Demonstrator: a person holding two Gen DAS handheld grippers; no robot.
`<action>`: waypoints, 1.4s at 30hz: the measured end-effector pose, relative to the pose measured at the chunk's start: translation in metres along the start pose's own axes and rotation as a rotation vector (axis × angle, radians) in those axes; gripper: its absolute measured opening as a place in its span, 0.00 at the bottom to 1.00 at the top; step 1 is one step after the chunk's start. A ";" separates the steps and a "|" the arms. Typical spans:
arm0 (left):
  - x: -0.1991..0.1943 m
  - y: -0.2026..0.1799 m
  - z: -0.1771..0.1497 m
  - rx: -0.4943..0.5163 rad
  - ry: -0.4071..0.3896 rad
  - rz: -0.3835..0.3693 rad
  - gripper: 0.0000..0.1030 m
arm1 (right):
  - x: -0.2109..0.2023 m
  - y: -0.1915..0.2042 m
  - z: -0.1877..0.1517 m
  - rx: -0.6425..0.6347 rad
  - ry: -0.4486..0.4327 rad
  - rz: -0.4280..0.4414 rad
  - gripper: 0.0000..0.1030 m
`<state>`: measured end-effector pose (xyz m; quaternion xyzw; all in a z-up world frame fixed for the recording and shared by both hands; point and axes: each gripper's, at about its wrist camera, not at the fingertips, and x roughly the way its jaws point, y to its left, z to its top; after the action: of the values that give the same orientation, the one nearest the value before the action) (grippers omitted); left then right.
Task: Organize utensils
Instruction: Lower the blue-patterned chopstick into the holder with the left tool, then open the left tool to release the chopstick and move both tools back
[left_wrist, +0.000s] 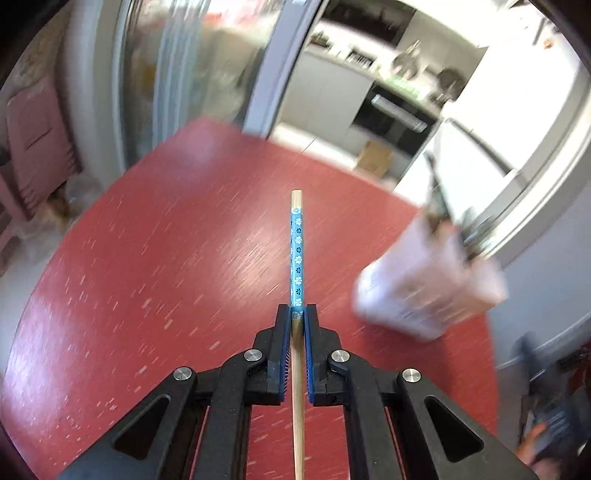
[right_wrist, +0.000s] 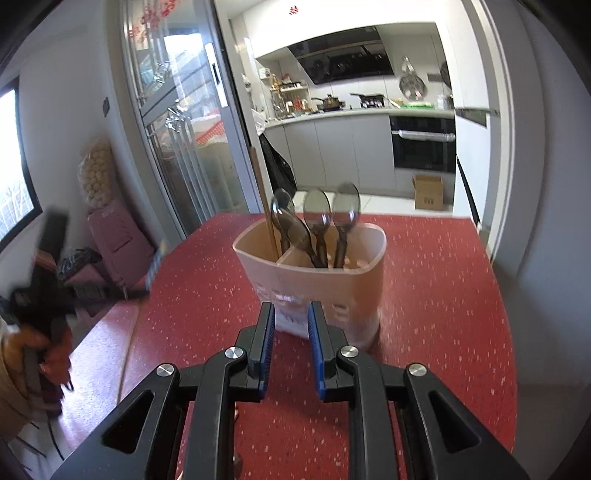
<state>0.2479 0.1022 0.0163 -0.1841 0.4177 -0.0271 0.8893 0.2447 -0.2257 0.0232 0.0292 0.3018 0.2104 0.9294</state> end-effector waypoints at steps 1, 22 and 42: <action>-0.010 -0.009 0.009 -0.002 -0.036 -0.030 0.34 | 0.000 -0.002 -0.003 0.007 0.006 -0.002 0.20; 0.036 -0.134 0.133 0.182 -0.457 -0.189 0.34 | -0.007 -0.032 -0.008 0.079 0.019 -0.024 0.20; 0.062 -0.114 0.038 0.299 -0.490 -0.030 0.35 | 0.007 -0.024 -0.028 0.074 0.077 -0.011 0.21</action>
<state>0.3285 -0.0043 0.0331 -0.0581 0.1789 -0.0561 0.9805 0.2431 -0.2464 -0.0079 0.0538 0.3449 0.1951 0.9166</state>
